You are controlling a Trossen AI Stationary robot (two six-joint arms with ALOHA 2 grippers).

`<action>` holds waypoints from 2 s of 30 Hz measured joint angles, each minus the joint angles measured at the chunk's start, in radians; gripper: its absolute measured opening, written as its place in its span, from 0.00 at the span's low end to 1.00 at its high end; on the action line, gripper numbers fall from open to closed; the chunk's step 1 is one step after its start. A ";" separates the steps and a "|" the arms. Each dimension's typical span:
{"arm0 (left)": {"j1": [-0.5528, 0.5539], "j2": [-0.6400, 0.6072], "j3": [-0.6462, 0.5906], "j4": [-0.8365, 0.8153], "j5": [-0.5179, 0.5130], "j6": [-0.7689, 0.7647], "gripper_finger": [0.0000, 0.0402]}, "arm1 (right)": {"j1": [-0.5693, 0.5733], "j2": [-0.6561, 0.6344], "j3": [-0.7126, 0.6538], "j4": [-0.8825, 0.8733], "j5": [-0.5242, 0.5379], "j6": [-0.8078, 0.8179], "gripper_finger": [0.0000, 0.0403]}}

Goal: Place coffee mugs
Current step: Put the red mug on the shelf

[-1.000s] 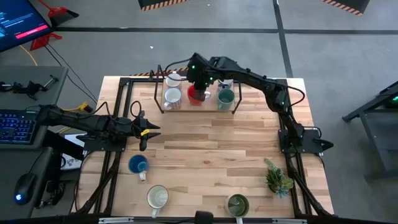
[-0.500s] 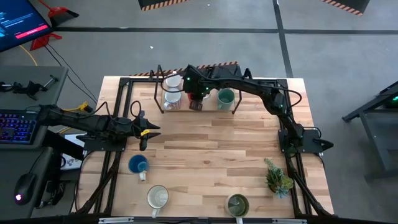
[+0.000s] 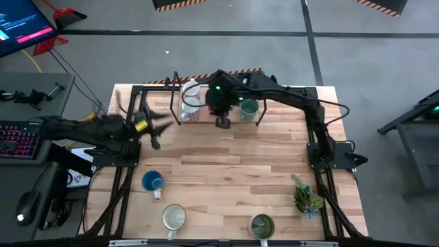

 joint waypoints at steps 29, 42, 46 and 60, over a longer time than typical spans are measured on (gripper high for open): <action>0.627 1.067 1.374 -1.114 0.483 0.366 0.22 | 0.115 -0.752 -0.812 -0.156 0.206 0.309 0.17; 0.780 1.269 1.374 -1.073 0.720 0.380 0.22 | 0.268 -1.234 -1.514 0.276 0.196 0.653 0.17; 0.786 1.304 1.374 -1.021 0.797 0.373 0.22 | 0.323 -1.289 -1.640 0.449 0.200 0.663 0.17; 0.738 1.456 1.374 -0.994 0.902 0.370 0.22 | 0.448 -1.338 -1.836 0.711 0.262 0.708 0.17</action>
